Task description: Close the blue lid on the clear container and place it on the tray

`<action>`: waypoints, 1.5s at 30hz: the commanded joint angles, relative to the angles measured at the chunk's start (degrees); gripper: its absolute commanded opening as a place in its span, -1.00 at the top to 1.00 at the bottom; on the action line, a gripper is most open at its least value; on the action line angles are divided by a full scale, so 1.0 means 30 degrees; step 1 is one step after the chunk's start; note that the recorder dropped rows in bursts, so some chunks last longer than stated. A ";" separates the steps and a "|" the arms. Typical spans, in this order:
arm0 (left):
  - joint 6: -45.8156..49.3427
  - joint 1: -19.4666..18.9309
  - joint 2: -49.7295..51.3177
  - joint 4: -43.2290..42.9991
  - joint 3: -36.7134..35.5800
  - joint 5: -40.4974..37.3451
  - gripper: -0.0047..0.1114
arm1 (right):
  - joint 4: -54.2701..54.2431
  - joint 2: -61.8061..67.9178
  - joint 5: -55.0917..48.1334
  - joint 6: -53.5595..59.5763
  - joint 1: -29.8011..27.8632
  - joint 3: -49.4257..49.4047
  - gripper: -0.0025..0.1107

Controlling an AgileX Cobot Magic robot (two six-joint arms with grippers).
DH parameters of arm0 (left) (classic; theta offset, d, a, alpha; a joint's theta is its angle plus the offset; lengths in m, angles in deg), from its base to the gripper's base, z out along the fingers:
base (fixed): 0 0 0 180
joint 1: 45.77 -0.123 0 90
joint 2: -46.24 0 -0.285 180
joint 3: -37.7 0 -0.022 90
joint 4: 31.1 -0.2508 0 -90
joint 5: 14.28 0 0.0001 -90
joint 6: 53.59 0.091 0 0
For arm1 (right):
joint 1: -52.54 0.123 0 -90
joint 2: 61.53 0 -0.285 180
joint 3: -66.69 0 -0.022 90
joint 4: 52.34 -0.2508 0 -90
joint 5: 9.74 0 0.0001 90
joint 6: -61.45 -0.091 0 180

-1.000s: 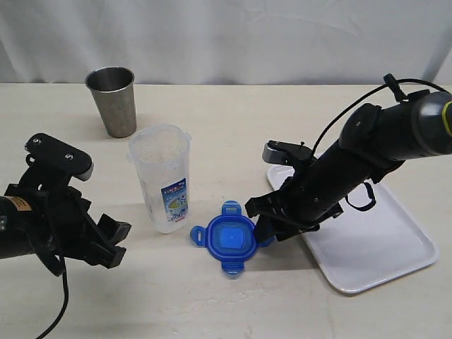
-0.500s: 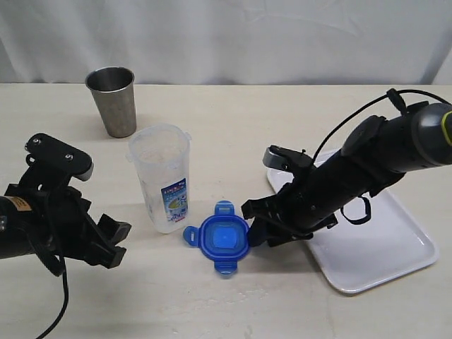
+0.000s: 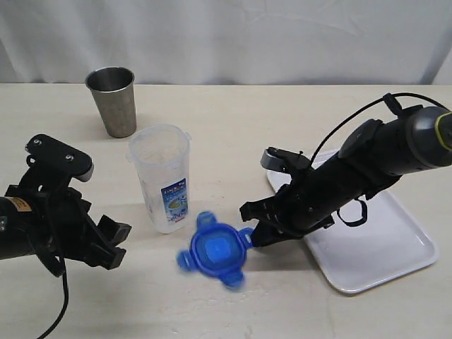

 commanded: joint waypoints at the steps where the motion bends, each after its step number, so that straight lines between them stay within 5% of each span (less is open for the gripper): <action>1: -0.0106 -0.0049 -0.0128 0.0108 -0.0063 -0.0047 -0.24 | 0.0601 0.0293 0.0879 0.0547 0.0023 -0.0058 0.89; 12: -0.0106 -0.0049 -0.0128 0.0108 -0.0063 -0.0121 -0.24 | 0.1576 -0.2794 0.2875 0.1068 0.0023 -0.0058 0.89; 15: -0.0106 -0.0049 -0.0128 0.0108 -0.0063 -0.0121 -0.24 | 0.2755 -0.3210 0.0131 0.6735 0.0023 -0.0058 0.86; 18: -0.0106 -0.0049 -0.0128 0.0108 -0.0063 -0.0121 -0.24 | 0.2615 -0.3170 -0.0991 1.0409 0.0023 -0.0058 0.39; 20: -0.0106 -0.0049 -0.0128 0.0071 -0.0063 -0.0239 -0.24 | 0.2658 -0.3170 -0.0614 0.9650 0.0023 -0.0018 0.12; 24: -0.0106 -0.0049 -0.0128 0.0024 -0.0063 -0.0239 -0.24 | 0.5522 -0.3170 -0.1447 0.2800 0.0023 0.0762 0.19; 30: -0.0070 -0.0049 -0.0128 0.0028 -0.0063 -0.0112 -0.24 | 1.2119 -0.5835 -0.4734 0.3797 0.3612 0.2806 0.30; 36: -0.0068 -0.0049 -0.0128 0.0028 -0.0063 -0.0340 -0.24 | 1.4541 -0.8775 -0.5685 0.1879 0.6445 -0.0646 0.30; 41: -0.0068 -0.0049 -0.0128 0.0028 -0.0063 -0.0404 -0.24 | 1.8823 -0.8759 0.0880 0.1017 0.9748 -0.5561 0.29; 45: -0.0068 -0.0049 -0.0128 0.0028 -0.0063 -0.0404 -0.24 | 2.1656 -0.7672 0.3806 -0.1238 1.0466 -0.7113 0.28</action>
